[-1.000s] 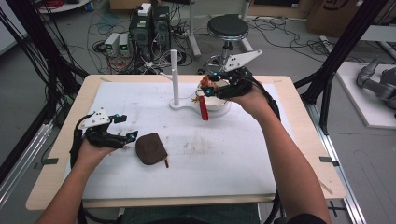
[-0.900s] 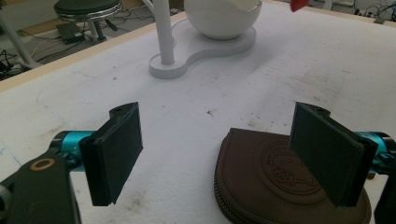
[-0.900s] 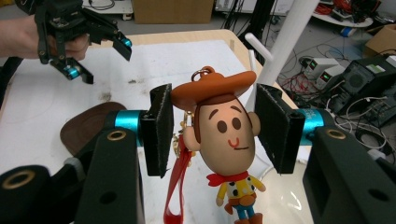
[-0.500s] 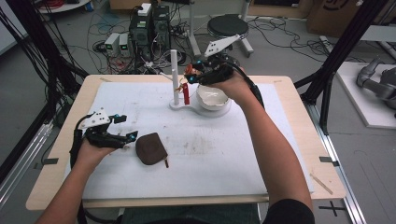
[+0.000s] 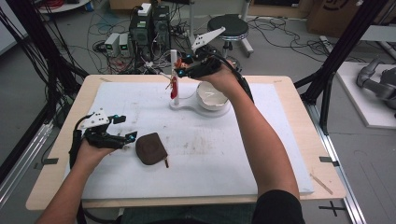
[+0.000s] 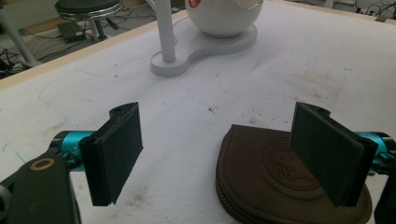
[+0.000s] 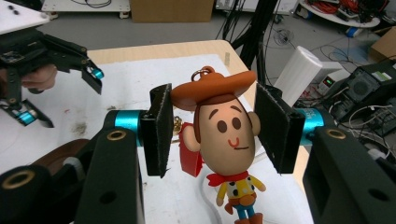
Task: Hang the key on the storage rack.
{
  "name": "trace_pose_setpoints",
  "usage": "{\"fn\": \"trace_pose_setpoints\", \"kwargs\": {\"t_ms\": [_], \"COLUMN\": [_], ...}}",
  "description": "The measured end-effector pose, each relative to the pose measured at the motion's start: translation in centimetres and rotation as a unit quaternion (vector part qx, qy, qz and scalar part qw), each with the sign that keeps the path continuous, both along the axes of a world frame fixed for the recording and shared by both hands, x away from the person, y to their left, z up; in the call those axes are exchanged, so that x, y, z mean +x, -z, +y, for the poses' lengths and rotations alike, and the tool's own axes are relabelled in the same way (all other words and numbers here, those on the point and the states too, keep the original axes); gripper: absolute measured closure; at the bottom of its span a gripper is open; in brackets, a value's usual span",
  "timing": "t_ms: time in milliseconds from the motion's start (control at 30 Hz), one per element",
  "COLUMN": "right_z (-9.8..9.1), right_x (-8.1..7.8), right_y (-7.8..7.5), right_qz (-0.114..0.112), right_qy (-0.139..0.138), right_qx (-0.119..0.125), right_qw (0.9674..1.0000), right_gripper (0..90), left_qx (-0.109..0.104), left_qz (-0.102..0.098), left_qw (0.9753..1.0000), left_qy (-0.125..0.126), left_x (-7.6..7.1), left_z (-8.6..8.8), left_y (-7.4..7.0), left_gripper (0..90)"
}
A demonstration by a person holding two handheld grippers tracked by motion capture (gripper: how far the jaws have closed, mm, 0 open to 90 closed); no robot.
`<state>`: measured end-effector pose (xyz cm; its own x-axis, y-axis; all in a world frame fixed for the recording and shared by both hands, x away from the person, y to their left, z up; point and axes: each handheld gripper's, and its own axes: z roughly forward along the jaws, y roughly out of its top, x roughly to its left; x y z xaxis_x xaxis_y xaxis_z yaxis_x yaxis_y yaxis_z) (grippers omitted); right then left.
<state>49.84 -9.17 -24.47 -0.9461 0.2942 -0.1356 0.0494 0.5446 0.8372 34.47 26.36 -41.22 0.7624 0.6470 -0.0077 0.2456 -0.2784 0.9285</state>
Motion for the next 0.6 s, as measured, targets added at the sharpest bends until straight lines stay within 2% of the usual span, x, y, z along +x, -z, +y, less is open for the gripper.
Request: {"fn": "trace_pose_setpoints", "kwargs": {"t_ms": [600], "right_z": [0.8], "right_x": [2.1], "right_y": [0.4], "right_qz": [0.005], "right_qy": [0.027], "right_qx": [-0.006], "right_qw": [0.9996], "right_gripper": [49.9], "left_qx": [0.001], "left_qz": [0.0], "left_qw": [1.0], "left_qy": [-0.001], "left_x": [0.0], "left_z": [0.2], "left_y": [0.1], "left_gripper": [17.3]}}
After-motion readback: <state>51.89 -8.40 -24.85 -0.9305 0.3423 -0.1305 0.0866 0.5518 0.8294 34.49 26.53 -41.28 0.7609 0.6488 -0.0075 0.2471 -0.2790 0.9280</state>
